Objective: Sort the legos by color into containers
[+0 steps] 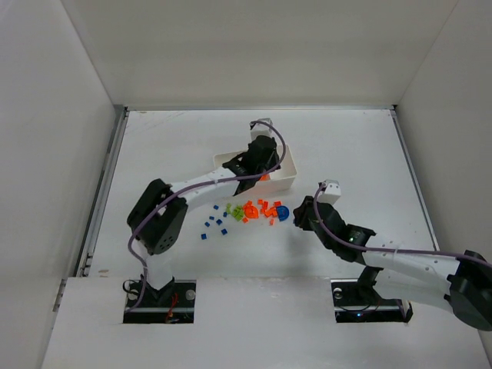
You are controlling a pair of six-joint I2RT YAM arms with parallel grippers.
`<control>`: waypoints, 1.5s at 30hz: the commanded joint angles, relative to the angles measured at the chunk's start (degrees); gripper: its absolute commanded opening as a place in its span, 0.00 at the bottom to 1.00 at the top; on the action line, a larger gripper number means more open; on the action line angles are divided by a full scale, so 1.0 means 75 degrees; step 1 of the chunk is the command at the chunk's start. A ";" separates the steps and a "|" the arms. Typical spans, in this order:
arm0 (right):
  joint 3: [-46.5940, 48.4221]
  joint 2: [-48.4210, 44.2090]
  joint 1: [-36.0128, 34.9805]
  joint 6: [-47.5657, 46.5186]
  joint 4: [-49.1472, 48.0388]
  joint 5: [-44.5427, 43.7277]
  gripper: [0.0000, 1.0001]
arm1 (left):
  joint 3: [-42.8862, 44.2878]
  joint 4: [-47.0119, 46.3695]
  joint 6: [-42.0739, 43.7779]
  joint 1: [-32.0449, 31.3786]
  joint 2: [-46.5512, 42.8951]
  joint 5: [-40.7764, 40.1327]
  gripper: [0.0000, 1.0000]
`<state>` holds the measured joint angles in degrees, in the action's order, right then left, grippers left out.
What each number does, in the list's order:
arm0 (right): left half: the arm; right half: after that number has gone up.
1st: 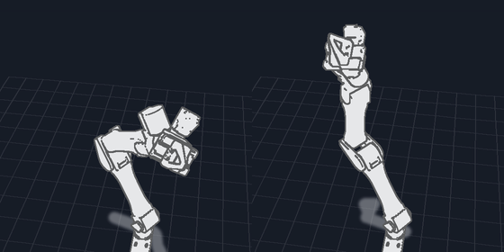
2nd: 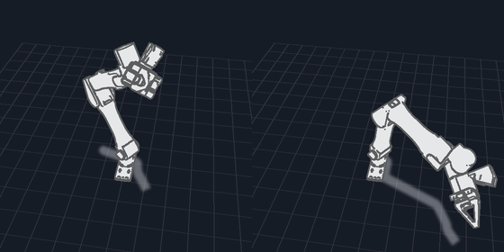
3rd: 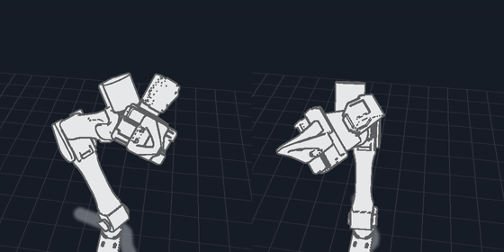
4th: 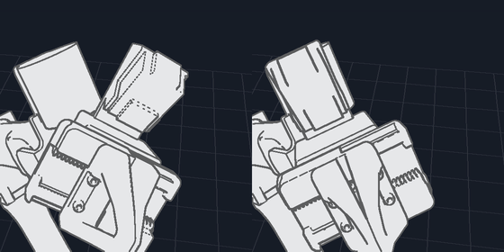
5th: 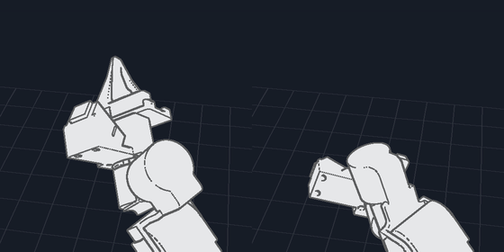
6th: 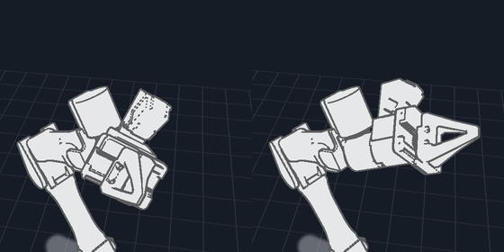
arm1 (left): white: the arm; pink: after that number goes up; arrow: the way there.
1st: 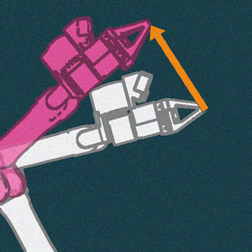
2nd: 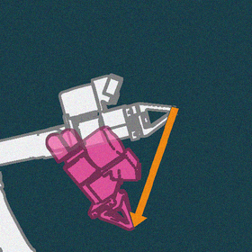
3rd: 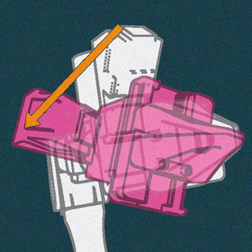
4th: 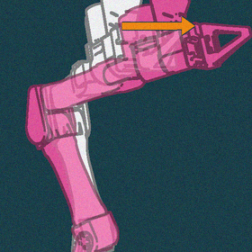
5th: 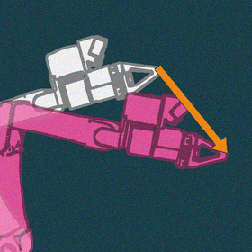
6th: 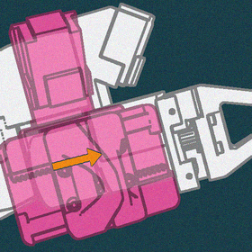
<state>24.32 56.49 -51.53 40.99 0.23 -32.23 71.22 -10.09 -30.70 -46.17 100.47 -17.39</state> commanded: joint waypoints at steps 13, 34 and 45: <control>0.0320 0.0939 -0.0249 -0.0402 -0.0522 0.0265 0.47 | 0.0970 -0.0073 0.0284 0.0127 0.0856 0.0443 0.46; 0.0731 0.2885 0.1005 -0.0252 -0.1940 0.1929 0.34 | -0.5182 0.0816 -0.0828 0.0103 -0.5120 -0.0681 0.33; 0.0731 0.3368 0.1099 0.0124 -0.1917 0.1591 0.30 | -0.6449 0.2199 -0.1485 0.0045 -0.6410 -0.1114 0.32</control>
<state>28.82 82.30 -43.55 40.75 -12.12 -18.17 24.16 2.81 -39.75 -45.30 55.29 -22.79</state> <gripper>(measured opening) 0.291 0.319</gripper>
